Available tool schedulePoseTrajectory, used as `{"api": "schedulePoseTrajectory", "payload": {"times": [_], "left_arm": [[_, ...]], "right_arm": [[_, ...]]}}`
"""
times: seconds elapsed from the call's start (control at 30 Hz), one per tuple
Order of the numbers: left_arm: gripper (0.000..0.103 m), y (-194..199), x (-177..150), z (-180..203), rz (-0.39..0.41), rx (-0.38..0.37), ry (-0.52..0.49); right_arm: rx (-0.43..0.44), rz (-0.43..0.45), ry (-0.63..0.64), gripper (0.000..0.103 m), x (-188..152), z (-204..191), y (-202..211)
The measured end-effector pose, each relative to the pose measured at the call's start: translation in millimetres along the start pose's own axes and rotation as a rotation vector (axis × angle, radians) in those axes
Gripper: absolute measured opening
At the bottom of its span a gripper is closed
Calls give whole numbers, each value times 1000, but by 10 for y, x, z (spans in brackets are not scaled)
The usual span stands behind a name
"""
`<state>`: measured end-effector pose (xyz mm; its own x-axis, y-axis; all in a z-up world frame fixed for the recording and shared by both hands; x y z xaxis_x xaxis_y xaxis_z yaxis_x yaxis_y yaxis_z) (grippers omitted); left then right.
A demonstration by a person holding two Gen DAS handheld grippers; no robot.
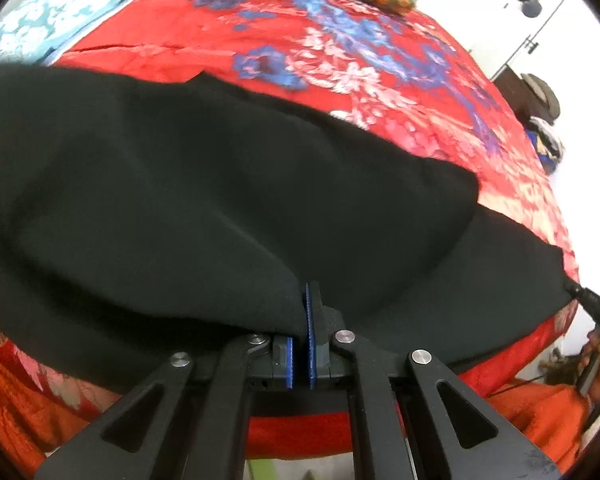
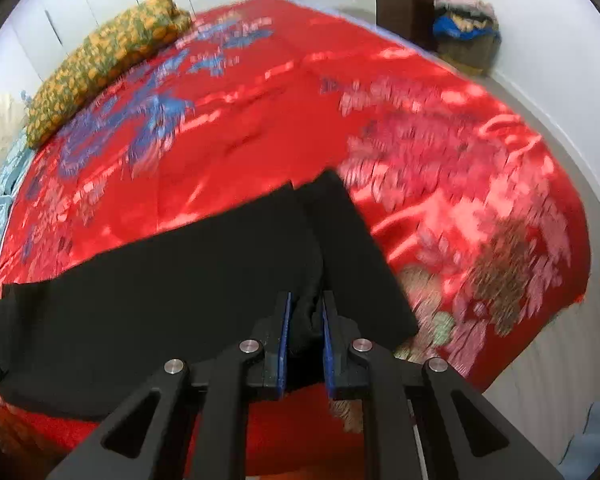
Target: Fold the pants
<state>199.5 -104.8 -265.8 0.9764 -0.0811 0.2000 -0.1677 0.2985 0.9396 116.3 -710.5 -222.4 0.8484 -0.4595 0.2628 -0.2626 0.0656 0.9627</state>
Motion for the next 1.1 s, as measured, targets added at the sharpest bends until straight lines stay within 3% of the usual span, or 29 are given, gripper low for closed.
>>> {"api": "schedulePoseTrajectory", "payload": {"times": [0.17,0.3,0.6,0.7,1.1], "left_arm": [[3,3,-69,187,-6,-19,-52],[3,-165,-217,216,-65,-5,-73],[4,-247,-245,225,-102,10,-94],[4,-300,-255,225,-107,18,-99],[4,-286,-248,229,-95,9,-96]], "right_arm": [[-81,112,12,14,142,118,316],[-106,-19,-42,14,-8,312,-8],[-138,26,-35,14,62,303,37],[-138,-21,-39,14,7,324,-78],[-173,-19,-25,14,24,294,-65]]}}
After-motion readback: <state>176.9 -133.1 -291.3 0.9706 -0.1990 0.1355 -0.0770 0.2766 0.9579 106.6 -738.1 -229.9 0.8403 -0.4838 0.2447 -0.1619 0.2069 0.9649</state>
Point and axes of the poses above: each gripper's, at about its wrist camera, not at the fingertips, and y roughly against the way its jaws point, z to its right, x to its top, the point moved 9 cm from there along -y, roughly the way its jaws point, and after that the axes turned 11 degrees about -z, right-handed, at the moved point
